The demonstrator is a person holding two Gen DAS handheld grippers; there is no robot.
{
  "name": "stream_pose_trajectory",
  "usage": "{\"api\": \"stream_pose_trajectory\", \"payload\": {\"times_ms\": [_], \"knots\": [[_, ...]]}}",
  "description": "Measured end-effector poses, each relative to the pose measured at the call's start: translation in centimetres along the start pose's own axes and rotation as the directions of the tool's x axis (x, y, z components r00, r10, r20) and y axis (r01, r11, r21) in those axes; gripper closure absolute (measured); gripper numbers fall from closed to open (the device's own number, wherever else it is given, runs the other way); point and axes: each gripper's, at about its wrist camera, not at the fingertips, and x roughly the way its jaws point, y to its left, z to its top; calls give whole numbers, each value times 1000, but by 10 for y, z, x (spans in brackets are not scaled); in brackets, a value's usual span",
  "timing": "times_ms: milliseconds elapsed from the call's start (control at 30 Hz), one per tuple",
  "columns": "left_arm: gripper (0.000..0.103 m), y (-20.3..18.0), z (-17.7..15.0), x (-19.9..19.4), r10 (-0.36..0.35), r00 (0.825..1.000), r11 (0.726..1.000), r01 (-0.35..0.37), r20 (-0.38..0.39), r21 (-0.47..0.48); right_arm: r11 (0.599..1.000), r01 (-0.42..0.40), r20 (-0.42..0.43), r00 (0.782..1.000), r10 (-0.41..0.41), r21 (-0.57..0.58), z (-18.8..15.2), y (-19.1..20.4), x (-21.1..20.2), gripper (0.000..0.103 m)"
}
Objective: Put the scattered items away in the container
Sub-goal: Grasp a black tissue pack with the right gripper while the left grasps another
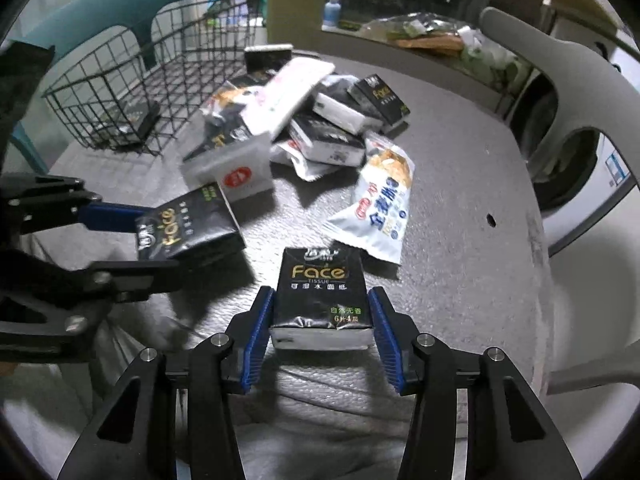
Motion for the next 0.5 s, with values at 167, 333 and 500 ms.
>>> {"api": "stream_pose_trajectory", "payload": {"times_ms": [167,333,500], "knots": [[48,-5,6,-48,18,996,999,-16,90,-28,1000,4,66,998,-3,-18,11,15,-28,55],[48,-1,14,-78,63,989,997,-57,136,-48,1000,-17,48,999,17,-6,14,18,-28,56],[48,9,13,-80,81,989,995,-74,123,-63,1000,-23,19,1000,23,6,1,9,-14,56]]}}
